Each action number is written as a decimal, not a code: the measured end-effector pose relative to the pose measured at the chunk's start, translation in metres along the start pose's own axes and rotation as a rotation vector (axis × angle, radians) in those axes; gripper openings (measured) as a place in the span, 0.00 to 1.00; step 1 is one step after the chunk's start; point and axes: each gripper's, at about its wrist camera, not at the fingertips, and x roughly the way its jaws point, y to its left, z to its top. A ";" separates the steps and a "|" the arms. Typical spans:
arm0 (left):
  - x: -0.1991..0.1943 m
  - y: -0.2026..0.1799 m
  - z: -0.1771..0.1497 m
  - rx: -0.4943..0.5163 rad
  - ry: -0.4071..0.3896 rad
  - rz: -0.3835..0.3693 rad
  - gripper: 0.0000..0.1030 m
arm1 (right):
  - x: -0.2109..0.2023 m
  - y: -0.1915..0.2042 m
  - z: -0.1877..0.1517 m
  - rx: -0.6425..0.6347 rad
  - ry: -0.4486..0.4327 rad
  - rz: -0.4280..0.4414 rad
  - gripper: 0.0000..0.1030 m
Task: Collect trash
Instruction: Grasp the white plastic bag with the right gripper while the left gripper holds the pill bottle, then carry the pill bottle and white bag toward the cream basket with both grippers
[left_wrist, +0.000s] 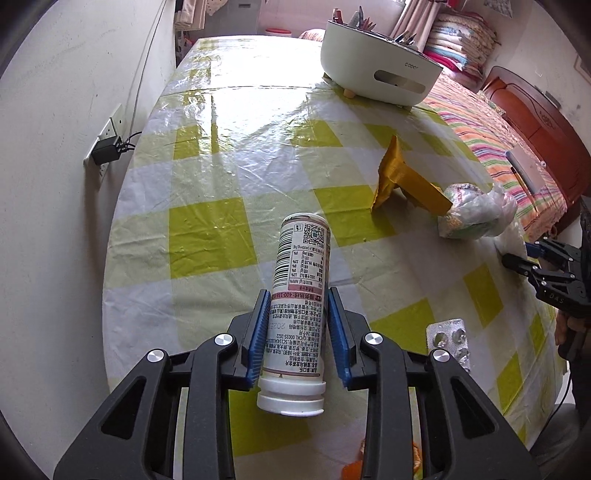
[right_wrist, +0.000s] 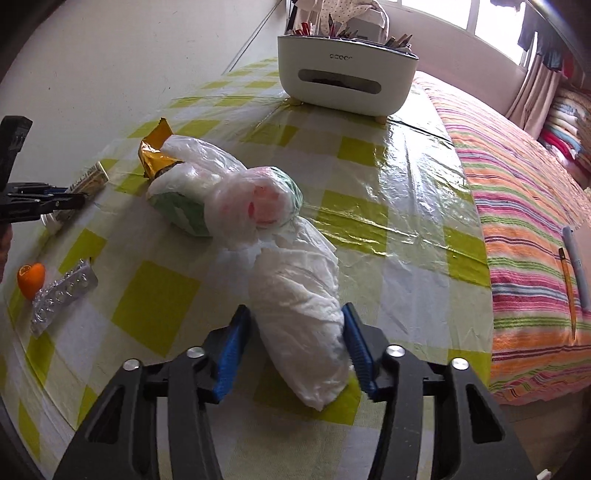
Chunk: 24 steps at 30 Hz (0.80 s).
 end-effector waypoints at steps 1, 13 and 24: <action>-0.001 -0.002 -0.003 -0.010 0.002 -0.015 0.28 | -0.003 -0.001 -0.003 0.011 0.002 0.001 0.28; -0.016 -0.048 -0.031 -0.036 -0.043 -0.053 0.28 | -0.053 -0.003 -0.042 0.132 -0.035 0.105 0.26; -0.057 -0.081 -0.048 -0.075 -0.113 -0.075 0.28 | -0.105 0.021 -0.072 0.188 -0.093 0.129 0.26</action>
